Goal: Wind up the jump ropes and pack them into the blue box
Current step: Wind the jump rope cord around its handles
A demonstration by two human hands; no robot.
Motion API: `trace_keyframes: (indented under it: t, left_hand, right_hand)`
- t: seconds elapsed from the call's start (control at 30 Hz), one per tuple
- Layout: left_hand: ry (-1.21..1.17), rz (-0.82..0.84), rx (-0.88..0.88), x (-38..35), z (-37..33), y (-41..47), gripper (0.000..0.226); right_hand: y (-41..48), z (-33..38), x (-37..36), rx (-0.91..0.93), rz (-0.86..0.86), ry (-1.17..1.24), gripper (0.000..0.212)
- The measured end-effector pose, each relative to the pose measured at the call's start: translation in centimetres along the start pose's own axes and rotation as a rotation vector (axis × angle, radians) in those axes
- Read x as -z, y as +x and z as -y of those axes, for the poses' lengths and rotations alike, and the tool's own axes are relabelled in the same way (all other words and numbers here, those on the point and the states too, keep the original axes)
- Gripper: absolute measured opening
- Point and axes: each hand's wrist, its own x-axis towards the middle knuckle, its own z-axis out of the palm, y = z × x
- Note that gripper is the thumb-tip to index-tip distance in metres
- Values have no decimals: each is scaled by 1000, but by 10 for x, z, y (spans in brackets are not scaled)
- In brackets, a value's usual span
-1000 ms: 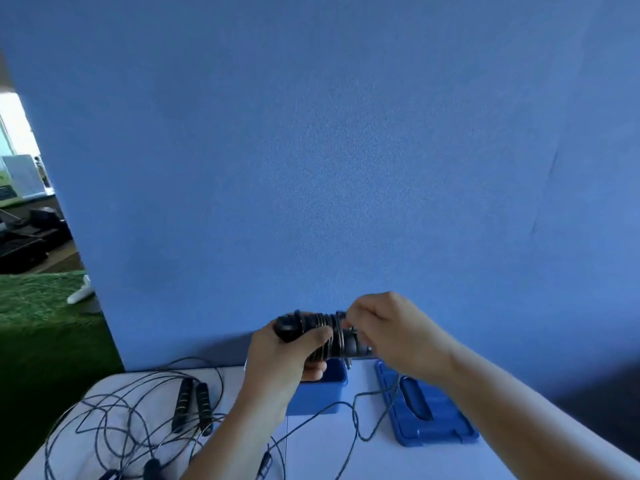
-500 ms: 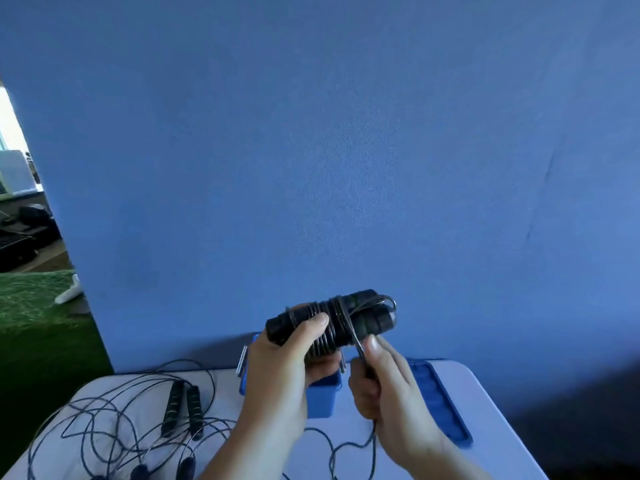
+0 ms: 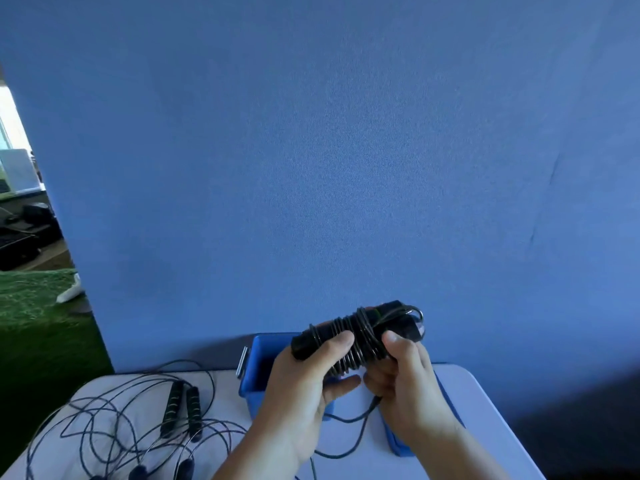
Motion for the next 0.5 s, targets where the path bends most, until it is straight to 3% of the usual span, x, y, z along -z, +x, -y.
trace_keyframes:
  t: [0.1,0.17,0.23,0.33,0.4,0.5]
  left_hand:
    - [46,-93,-79,4,5,5,62]
    - [211,-123,-219,8,5,5,61]
    - [647,-125,-514,17,0,5,69]
    - [1345,33,-884,26,-4,11,80]
    - [1611,126,-888,16,-2,11,85]
    - [1749,144,-797,7,0,13,86]
  right_hand:
    - [-2,2,-5,-14,-52,-11,34]
    - [-1,2,-4,-27,-72,-26,32]
    - [-1,1,-3,-35,-74,-52,30]
    - [1,-1,2,-48,-66,-71,26]
    - [0,-1,4,-68,-24,-113,15]
    - [-3,1,4,-101,79,-195,16]
